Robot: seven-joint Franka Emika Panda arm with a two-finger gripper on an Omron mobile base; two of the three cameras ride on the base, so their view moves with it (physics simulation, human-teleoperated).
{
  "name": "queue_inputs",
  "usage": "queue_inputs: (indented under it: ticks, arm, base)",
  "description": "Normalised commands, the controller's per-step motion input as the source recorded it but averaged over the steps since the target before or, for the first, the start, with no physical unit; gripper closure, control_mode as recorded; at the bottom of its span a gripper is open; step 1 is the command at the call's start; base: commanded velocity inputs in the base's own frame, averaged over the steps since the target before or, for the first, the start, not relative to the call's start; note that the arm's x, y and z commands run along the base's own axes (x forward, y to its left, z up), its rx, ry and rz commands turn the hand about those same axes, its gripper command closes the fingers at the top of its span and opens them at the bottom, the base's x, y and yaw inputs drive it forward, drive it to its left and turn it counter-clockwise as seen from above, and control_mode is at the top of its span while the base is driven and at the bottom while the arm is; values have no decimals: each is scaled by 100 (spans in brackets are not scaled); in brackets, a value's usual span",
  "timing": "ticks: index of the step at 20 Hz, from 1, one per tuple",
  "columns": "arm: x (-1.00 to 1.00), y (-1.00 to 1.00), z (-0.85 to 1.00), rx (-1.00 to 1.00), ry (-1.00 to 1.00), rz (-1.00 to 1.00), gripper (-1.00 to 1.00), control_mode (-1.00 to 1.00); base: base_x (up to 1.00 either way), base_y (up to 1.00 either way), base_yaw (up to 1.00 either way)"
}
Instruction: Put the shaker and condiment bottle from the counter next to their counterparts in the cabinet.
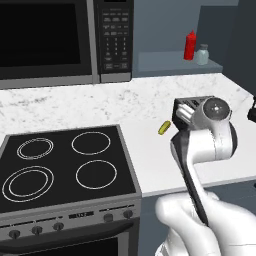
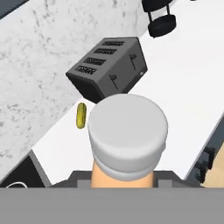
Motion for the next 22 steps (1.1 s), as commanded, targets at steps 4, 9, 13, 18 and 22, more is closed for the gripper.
queue_inputs:
  ticks: [4, 9, 13, 18, 22]
  arm:
    - [-8, 0, 100, 8, 12, 0, 100, -100]
    - [-1, 0, 86, 0, 14, 0, 100, -100]
    - [29, 0, 39, -1, 13, 0, 100, -100]
    - [16, 25, -2, -27, -3, 13, 100, -100]
    - [3, 13, 22, -24, -17, 11, 100, -100]
  base:
    - [0, 0, 0]
    - [0, 0, 0]
    - [0, 0, 0]
    - [0, 0, 0]
    - [0, 0, 0]
